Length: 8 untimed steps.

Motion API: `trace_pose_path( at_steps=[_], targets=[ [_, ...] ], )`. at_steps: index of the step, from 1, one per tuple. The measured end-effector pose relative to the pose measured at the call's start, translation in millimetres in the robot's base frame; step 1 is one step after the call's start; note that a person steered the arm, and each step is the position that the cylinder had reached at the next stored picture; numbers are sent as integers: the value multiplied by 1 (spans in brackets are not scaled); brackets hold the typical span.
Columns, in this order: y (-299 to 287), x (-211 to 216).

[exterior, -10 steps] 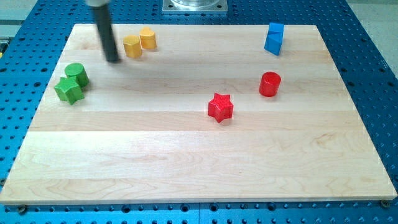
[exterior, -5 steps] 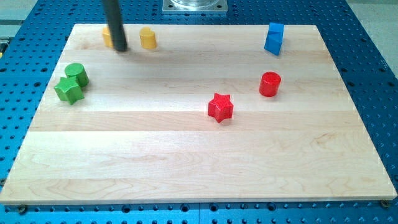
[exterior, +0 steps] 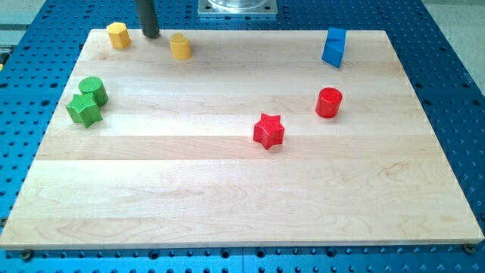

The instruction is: Place the yellow hexagon at the top left corner

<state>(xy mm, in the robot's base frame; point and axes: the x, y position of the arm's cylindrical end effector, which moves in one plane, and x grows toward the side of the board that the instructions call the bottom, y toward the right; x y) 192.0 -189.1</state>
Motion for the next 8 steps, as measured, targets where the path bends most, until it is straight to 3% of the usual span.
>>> trace_pose_path(
  at_steps=[2, 4, 5, 6, 7, 8],
  targets=[
    [-34, 15],
    [-29, 81],
    [-115, 85],
    [-114, 74],
    [-89, 31],
    [-62, 24]
  ],
)
